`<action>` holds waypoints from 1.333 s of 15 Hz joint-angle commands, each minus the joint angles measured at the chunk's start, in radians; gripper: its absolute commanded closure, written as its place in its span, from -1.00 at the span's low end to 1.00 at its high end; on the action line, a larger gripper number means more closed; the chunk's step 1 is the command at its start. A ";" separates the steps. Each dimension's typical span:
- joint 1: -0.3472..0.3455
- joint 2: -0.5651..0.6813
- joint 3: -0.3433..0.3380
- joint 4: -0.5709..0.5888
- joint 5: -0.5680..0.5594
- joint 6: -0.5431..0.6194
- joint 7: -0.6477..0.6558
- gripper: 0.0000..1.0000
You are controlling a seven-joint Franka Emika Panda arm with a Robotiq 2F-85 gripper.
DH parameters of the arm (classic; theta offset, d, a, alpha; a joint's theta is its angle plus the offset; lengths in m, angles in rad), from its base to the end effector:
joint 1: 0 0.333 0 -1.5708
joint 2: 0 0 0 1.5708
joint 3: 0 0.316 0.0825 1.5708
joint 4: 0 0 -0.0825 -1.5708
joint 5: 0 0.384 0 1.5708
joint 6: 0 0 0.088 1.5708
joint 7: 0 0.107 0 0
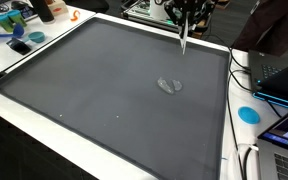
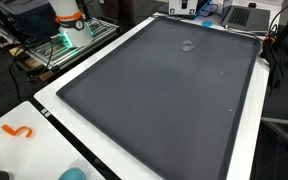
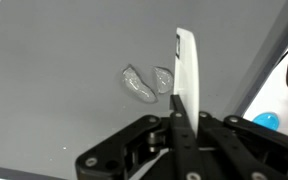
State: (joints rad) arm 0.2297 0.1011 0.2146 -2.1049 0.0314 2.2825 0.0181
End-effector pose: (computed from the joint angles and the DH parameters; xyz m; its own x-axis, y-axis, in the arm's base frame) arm 0.5131 0.2433 0.3790 0.9172 0.3909 0.0771 0.3950 -0.9174 -0.0482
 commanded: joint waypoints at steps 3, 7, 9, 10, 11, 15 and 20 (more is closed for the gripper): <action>0.028 0.049 0.013 0.147 -0.067 -0.150 0.055 0.98; 0.045 0.076 0.016 0.243 -0.091 -0.221 0.086 0.98; 0.056 0.087 0.016 0.289 -0.115 -0.258 0.109 0.98; 0.062 0.092 0.017 0.313 -0.130 -0.276 0.114 0.98; 0.068 0.099 0.018 0.338 -0.142 -0.300 0.121 0.98; 0.069 0.093 0.019 0.353 -0.134 -0.302 0.098 0.93; 0.076 0.107 0.019 0.385 -0.141 -0.321 0.099 0.93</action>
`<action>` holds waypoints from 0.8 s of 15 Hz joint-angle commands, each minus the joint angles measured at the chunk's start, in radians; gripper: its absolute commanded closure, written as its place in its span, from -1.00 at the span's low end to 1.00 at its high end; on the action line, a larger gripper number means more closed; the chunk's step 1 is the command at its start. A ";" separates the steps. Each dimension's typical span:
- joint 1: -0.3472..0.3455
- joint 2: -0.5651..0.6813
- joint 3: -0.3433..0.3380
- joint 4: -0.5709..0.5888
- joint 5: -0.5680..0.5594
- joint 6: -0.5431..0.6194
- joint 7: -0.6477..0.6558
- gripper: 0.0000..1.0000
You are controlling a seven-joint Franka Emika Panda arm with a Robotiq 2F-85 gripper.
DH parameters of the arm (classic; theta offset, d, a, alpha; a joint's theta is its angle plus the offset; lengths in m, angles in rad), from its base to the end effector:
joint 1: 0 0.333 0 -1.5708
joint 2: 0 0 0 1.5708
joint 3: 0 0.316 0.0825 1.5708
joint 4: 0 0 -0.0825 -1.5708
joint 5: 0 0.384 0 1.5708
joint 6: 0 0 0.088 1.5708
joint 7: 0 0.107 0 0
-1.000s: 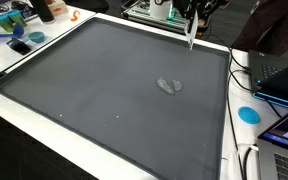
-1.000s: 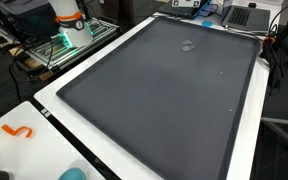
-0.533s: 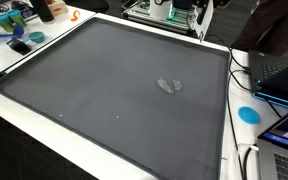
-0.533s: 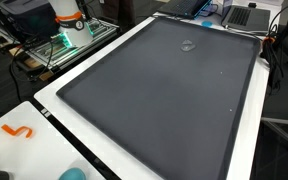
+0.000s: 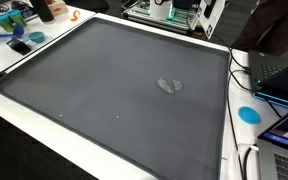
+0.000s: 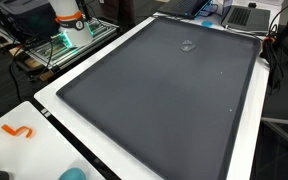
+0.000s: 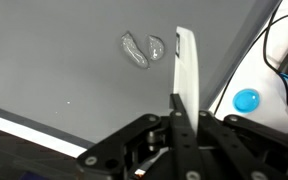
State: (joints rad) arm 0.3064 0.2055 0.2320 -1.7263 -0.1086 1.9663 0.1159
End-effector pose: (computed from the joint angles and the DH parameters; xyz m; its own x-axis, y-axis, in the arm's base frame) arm 0.5446 0.3063 0.4664 0.8961 0.4415 0.0457 0.4394 -0.8969 0.0499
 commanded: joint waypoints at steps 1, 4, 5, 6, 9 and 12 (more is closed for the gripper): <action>0.000 0.003 0.002 0.006 -0.001 -0.005 0.001 0.98; -0.023 0.036 -0.027 -0.012 0.035 0.068 0.105 0.98; -0.025 0.042 -0.036 -0.024 0.029 0.095 0.145 0.98; -0.026 0.054 -0.047 -0.031 0.019 0.105 0.186 0.98; -0.025 0.096 -0.072 -0.051 0.020 0.147 0.267 0.98; -0.015 0.127 -0.086 -0.088 0.017 0.222 0.344 0.98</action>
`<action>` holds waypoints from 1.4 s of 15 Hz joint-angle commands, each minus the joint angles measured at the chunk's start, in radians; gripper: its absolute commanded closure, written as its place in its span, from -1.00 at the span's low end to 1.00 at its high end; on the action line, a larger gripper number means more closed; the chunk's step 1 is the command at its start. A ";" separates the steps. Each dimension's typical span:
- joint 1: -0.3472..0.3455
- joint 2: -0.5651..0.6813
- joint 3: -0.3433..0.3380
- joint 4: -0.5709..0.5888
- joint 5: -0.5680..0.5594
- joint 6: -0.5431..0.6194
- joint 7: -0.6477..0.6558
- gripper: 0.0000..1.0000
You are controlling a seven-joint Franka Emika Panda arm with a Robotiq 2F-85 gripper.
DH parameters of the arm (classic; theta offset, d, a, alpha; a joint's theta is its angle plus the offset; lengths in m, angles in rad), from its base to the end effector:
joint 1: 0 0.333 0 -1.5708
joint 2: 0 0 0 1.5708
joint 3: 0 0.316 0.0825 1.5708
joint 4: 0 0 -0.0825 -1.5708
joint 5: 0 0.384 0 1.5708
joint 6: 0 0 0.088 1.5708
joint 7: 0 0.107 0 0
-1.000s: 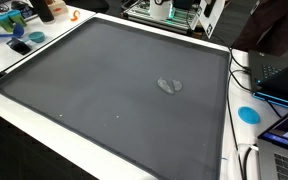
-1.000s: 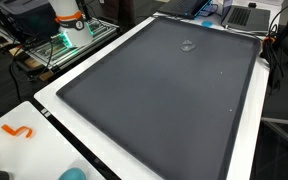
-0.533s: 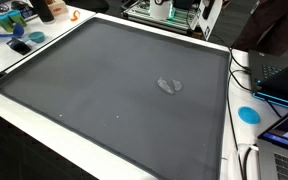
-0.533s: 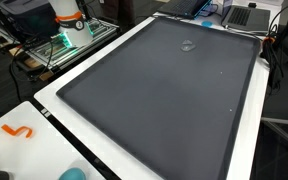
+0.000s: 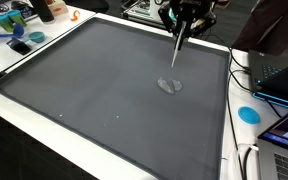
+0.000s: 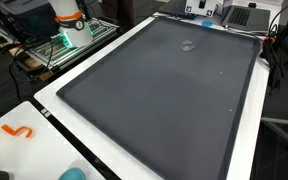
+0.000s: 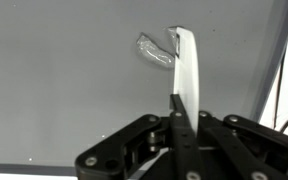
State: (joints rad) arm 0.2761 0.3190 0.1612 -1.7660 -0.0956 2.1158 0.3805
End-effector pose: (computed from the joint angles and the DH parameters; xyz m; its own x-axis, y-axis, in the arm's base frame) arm 0.5881 0.2613 0.3883 0.9944 0.0962 0.0448 0.0955 -0.9953 0.0177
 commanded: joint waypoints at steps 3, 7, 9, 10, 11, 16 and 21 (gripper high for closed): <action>0.028 0.033 -0.029 -0.103 -0.008 0.177 0.141 0.98; 0.042 0.056 -0.048 -0.176 -0.028 0.294 0.156 0.98; 0.044 0.062 -0.053 -0.209 -0.018 0.339 0.151 0.98; 0.045 0.066 -0.055 -0.222 -0.014 0.360 0.149 0.98; 0.049 0.069 -0.063 -0.232 -0.020 0.377 0.156 0.98; 0.061 0.109 -0.082 -0.217 -0.018 0.397 0.151 0.98; 0.061 0.134 -0.085 -0.190 -0.004 0.392 0.138 0.98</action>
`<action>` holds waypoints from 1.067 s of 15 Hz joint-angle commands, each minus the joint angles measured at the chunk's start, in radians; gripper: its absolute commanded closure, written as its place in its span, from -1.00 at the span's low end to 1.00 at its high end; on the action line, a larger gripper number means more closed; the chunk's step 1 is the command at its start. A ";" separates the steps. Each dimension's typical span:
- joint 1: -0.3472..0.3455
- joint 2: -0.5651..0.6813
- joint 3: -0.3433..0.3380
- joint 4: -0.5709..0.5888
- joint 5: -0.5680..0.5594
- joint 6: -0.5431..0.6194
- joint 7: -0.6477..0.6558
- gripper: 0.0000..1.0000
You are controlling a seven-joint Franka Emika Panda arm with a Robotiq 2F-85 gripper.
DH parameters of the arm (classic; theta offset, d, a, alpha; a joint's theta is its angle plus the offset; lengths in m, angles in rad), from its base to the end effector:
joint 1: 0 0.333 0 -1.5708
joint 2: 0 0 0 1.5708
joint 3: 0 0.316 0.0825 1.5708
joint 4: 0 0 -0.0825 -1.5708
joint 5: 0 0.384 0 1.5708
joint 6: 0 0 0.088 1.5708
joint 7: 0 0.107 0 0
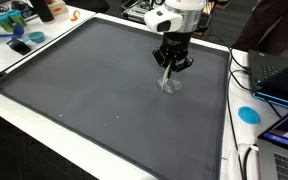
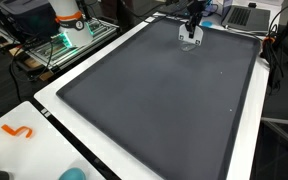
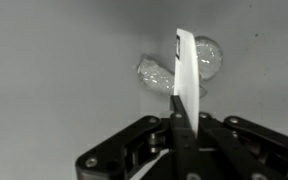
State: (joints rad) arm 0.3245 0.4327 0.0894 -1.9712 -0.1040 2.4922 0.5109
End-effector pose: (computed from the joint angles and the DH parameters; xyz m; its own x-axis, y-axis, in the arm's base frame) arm 0.5719 0.2493 0.2588 0.9952 -0.0275 0.0943 -0.0262 -0.9995 -0.0154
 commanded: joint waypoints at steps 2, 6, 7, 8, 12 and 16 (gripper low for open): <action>0.018 0.031 -0.021 0.026 -0.008 0.025 0.012 0.98; 0.020 0.057 -0.032 0.053 -0.011 0.027 0.004 0.98; 0.019 0.067 -0.033 0.061 -0.009 0.027 0.000 0.98; 0.016 0.075 -0.032 0.066 -0.005 0.030 -0.009 0.98; 0.015 0.107 -0.033 0.088 0.001 0.042 -0.026 0.98; 0.010 0.134 -0.030 0.097 0.015 0.038 -0.044 0.98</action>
State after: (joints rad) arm 0.3285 0.5333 0.0683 -1.8855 -0.1018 2.5195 0.4887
